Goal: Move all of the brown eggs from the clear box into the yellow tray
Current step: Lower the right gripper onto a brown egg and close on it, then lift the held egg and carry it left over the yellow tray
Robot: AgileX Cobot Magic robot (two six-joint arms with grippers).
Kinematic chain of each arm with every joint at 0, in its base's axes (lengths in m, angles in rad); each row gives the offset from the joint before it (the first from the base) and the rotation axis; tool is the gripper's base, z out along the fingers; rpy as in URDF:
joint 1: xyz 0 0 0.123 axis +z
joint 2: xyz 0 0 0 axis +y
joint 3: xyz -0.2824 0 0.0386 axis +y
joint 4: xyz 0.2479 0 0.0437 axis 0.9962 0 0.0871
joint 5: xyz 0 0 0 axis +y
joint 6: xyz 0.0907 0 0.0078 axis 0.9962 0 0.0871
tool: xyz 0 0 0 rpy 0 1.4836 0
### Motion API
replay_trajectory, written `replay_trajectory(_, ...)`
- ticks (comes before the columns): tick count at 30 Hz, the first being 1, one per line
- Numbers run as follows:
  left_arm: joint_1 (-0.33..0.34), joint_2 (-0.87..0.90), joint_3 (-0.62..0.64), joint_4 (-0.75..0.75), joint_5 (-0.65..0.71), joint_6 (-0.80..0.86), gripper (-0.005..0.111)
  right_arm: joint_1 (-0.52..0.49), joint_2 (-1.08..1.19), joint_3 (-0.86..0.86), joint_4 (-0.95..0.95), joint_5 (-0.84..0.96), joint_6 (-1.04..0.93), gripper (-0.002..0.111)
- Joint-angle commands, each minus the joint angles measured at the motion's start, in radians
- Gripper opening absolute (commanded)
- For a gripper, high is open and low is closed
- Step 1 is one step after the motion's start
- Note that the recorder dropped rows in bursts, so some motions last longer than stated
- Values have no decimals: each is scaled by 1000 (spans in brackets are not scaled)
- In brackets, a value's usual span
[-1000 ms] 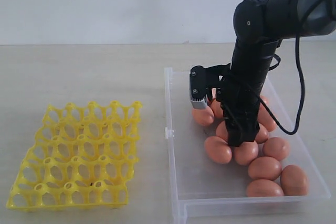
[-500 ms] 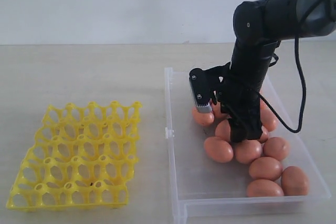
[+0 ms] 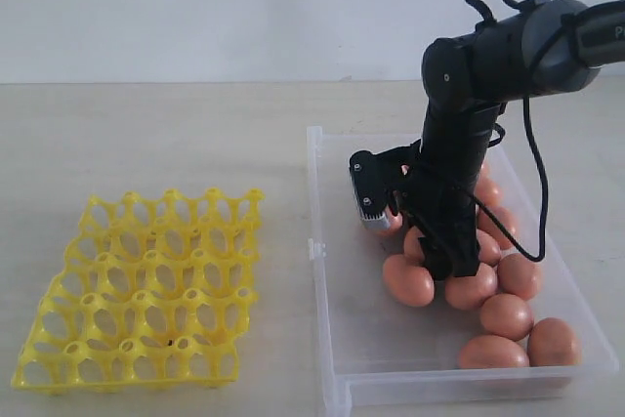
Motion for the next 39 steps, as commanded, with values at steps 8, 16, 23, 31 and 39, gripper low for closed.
replay_trajectory(8, 2, -2, -1, -9, -15, -9, 4, -9, -4, 1, 181, -92, 99, 0)
replay_trajectory(16, 2, -2, -1, -9, -15, -9, 4, -82, -4, 1, 546, -183, 103, 0)
replay_trajectory(23, 2, -2, -1, -9, -15, -9, 4, -210, -6, 112, 917, -173, -74, 0)
replay_trajectory(31, 2, -2, -1, -9, -15, -9, 4, -327, -6, 373, 1679, -20, -846, 0)
replay_trajectory(39, 2, -2, -1, -9, -15, -9, 4, -404, -4, 403, 1717, 204, -858, 0)
